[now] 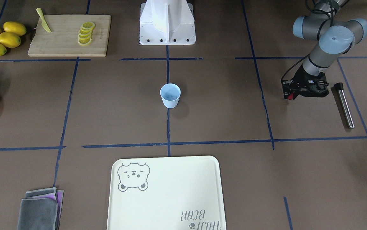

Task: Mash ice and strawberries in cup
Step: 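Lift the strawberry and carry it over the blue cup with the left gripper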

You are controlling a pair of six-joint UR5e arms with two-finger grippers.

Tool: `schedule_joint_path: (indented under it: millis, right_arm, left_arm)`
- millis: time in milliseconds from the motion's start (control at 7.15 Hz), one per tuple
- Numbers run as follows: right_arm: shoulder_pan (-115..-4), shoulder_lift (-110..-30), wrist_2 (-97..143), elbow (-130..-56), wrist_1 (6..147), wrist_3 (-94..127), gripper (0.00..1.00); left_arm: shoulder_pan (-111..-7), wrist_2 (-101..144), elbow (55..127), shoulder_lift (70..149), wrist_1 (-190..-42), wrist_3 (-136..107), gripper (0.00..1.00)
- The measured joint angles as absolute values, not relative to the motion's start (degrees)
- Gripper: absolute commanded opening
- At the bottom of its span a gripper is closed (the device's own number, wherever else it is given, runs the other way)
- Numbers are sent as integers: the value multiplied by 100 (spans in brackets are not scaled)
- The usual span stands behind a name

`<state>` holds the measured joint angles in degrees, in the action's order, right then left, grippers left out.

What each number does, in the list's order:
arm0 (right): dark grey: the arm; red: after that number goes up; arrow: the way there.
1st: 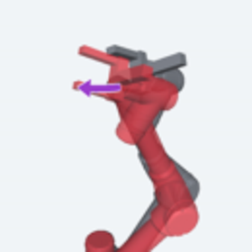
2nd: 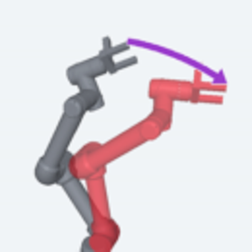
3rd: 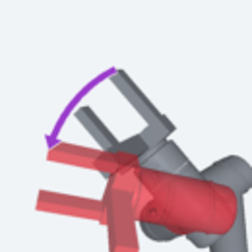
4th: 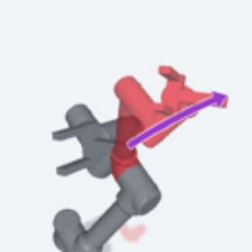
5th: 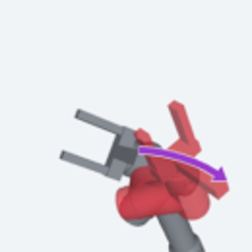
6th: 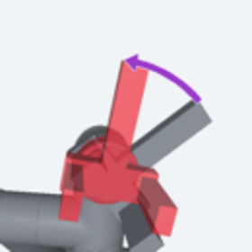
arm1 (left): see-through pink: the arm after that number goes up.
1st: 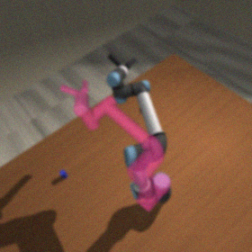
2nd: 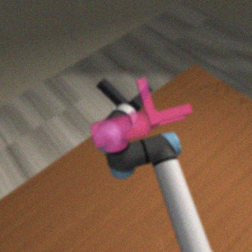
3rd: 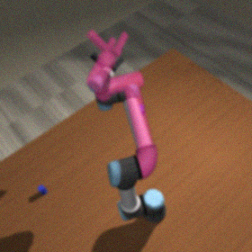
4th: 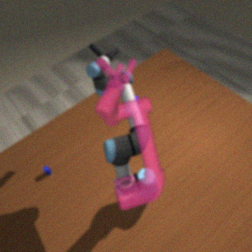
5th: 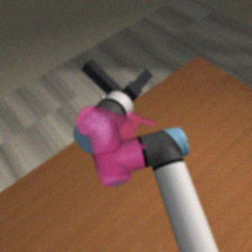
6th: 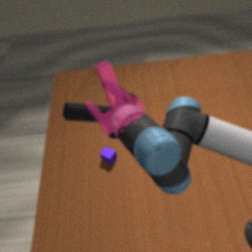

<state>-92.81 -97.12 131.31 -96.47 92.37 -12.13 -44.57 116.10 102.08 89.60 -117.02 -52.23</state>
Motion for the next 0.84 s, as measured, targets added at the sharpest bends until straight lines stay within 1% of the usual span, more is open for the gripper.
schedule_joint_path:
  millis: [140,420,560,839]
  right_arm:
    - [-9281,-9712,13131,-9649,9237,-1213,100]
    - [-9283,-9712,13131,-9650,9237,-1220,100]
    - [-9284,-9712,13129,-9650,9237,-1215,100]
    - [-9282,-9713,13127,-9669,9237,-1203,100]
  left_arm:
    - [-4470,11617,10484,9154,-11169,-5222,0]
    - [-4473,11606,10971,10108,-9861,-5439,0]
    - [-4426,11599,11026,10663,-9402,-5804,0]
    - [-3996,11498,10924,11892,-8503,-6719,0]
